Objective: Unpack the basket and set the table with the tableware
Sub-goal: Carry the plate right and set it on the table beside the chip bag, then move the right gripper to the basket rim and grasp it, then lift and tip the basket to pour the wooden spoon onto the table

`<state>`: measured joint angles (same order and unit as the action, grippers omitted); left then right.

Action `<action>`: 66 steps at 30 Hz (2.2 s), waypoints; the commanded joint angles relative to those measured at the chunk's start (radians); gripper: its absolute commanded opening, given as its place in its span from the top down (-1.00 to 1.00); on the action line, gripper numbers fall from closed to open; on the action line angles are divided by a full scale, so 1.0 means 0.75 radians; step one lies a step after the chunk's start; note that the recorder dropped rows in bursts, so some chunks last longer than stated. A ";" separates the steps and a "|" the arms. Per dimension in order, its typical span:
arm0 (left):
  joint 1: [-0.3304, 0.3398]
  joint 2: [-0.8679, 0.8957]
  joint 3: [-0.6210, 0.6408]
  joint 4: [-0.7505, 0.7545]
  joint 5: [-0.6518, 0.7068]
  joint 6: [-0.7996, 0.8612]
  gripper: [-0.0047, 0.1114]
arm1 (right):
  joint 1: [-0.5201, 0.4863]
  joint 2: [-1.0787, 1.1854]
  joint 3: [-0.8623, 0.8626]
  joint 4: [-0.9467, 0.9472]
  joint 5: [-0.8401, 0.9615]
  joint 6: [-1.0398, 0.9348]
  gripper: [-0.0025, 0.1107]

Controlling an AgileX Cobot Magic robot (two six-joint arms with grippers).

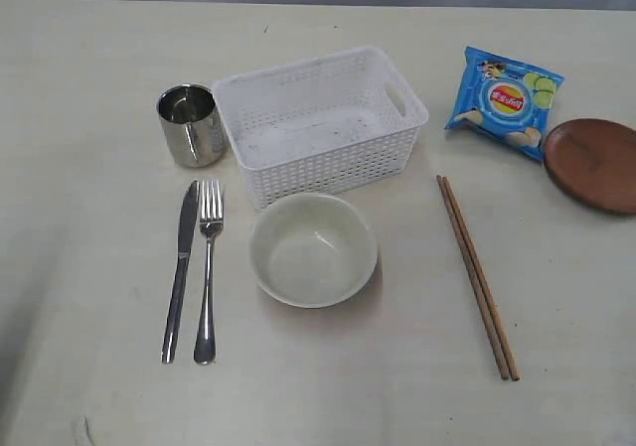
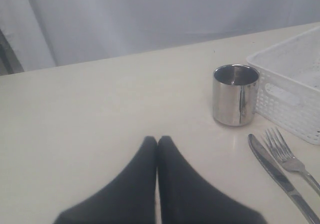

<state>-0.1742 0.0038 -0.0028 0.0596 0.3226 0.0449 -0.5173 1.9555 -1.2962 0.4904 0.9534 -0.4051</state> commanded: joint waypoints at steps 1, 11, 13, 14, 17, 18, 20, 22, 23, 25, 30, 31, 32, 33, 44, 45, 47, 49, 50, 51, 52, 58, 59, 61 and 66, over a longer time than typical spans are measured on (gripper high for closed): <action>0.003 -0.005 0.004 -0.011 -0.001 -0.001 0.92 | 0.051 -0.104 -0.089 0.345 0.062 -0.275 0.13; 0.003 -0.005 0.004 -0.011 -0.001 -0.001 0.92 | 0.638 -0.071 -0.291 0.280 0.130 -0.283 -0.05; 0.003 -0.005 0.004 -0.011 -0.001 -0.001 0.92 | 0.760 -0.050 -0.319 0.170 0.077 -0.245 -0.05; 0.003 -0.005 0.004 -0.011 -0.001 -0.001 0.92 | 0.825 -0.036 -0.333 0.100 0.048 -0.213 -0.05; 0.003 -0.005 0.004 -0.011 -0.001 -0.001 0.92 | 1.026 0.036 -0.384 -0.132 -0.040 -0.059 -0.05; 0.003 -0.005 0.004 -0.011 -0.001 -0.001 0.92 | 1.053 0.056 -0.399 -0.173 -0.049 -0.027 -0.05; 0.003 -0.005 0.004 -0.011 -0.001 -0.001 0.92 | 1.119 0.147 -0.468 -0.280 -0.054 0.104 -0.05; 0.003 -0.005 0.004 -0.011 -0.001 -0.001 0.92 | 1.153 0.227 -0.529 -0.390 -0.054 0.213 -0.05; 0.003 -0.005 0.004 -0.011 -0.001 -0.001 0.92 | 1.164 0.267 -0.563 -0.447 -0.054 0.274 -0.05; 0.003 -0.005 0.004 -0.011 -0.001 -0.001 0.92 | 1.164 0.313 -0.589 -0.461 -0.057 0.319 0.06; 0.003 -0.005 0.004 -0.011 -0.001 -0.001 0.92 | 1.158 0.345 -0.597 -0.528 -0.112 0.317 0.96; 0.003 -0.005 0.004 -0.011 -0.001 -0.001 0.92 | 1.158 0.339 -0.597 -0.566 -0.117 0.336 0.96; 0.003 -0.005 0.004 -0.011 -0.001 -0.001 0.92 | 1.158 0.319 -0.600 -0.654 -0.144 0.401 0.96; 0.003 -0.005 0.004 -0.011 -0.001 -0.001 0.92 | 1.158 0.305 -0.600 -0.681 -0.155 0.426 0.96; 0.003 -0.005 0.004 -0.011 -0.001 -0.001 0.92 | 1.181 0.034 -0.570 -1.336 -0.339 0.876 0.96; 0.003 -0.005 0.004 -0.011 -0.001 -0.001 0.92 | 1.195 0.008 -0.553 -1.450 -0.349 0.956 0.96; 0.003 -0.005 0.004 -0.011 -0.001 -0.001 0.92 | 1.221 -0.060 -0.488 -1.737 -0.379 1.164 0.96; 0.003 -0.005 0.004 -0.011 -0.001 -0.001 0.92 | 1.248 -0.120 -0.404 -2.002 -0.397 1.345 0.96; 0.003 -0.005 0.004 -0.011 -0.001 -0.001 0.92 | 1.266 -0.146 -0.358 -2.166 -0.400 1.468 0.96; 0.003 -0.005 0.004 -0.011 -0.001 -0.001 0.92 | 1.285 -0.170 -0.313 -2.330 -0.385 1.589 0.96; 0.003 -0.005 0.004 -0.011 -0.001 -0.001 0.92 | 1.299 -0.186 -0.276 -2.480 -0.370 1.697 0.96; 0.003 -0.005 0.004 -0.011 -0.001 -0.001 0.92 | 1.412 -0.202 -0.080 -2.980 -0.212 1.981 0.96; 0.003 -0.005 0.004 -0.011 -0.001 -0.001 0.92 | 1.431 -0.193 -0.074 -2.980 -0.191 1.955 0.96; 0.003 -0.005 0.004 -0.011 -0.001 -0.001 0.92 | 1.452 -0.168 -0.070 -2.980 -0.182 1.899 0.96; 0.003 -0.005 0.004 -0.011 -0.001 -0.001 0.92 | 1.487 -0.121 -0.068 -2.980 -0.097 1.784 0.96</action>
<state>-0.1742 0.0038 -0.0028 0.0596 0.3226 0.0449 0.5847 1.8577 -1.3475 -1.7164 0.8137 0.9875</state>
